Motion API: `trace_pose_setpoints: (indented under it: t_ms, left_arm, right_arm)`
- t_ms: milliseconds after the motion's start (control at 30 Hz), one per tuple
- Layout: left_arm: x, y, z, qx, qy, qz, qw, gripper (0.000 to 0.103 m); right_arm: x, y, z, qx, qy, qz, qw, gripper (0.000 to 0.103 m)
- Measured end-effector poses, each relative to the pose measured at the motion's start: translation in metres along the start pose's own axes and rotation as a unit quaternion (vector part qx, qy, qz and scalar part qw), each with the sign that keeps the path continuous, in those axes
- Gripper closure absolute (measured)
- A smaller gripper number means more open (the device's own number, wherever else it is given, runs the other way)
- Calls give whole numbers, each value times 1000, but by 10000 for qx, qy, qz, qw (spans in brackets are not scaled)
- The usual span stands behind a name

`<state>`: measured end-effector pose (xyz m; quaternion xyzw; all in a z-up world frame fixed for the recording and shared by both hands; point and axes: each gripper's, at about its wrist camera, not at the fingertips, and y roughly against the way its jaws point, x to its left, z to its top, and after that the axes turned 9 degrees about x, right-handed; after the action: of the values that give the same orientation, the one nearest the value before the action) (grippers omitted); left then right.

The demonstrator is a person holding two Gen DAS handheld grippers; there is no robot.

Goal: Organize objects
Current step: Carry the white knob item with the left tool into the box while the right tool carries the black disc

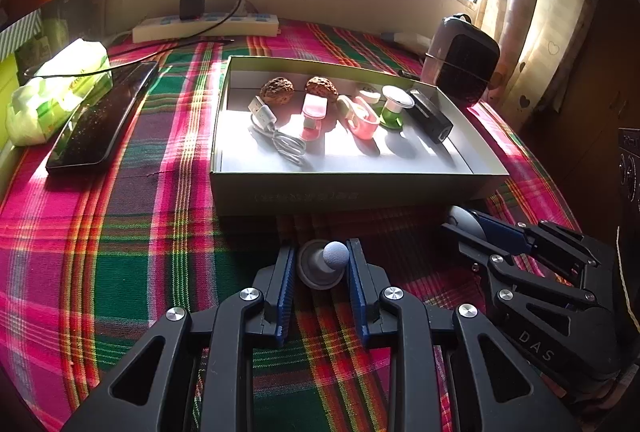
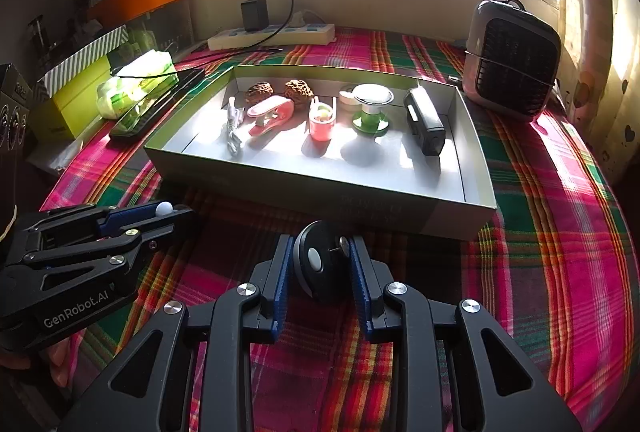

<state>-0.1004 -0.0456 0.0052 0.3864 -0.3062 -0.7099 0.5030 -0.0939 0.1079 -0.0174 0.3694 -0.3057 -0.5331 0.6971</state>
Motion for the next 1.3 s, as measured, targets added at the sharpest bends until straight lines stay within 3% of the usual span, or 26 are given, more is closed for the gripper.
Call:
trace_pose_setpoints:
  t_ms: [700, 1300]
  left_arm:
    - [-13, 22, 8, -191, -159, -17, 9997, 80]
    - [-24, 23, 34, -337, -287, 43, 9990, 80]
  right_arm:
    - [-4, 22, 3, -310, -15, 288, 9991, 74]
    - [-18, 31, 20, -548, -17, 254, 9982, 74]
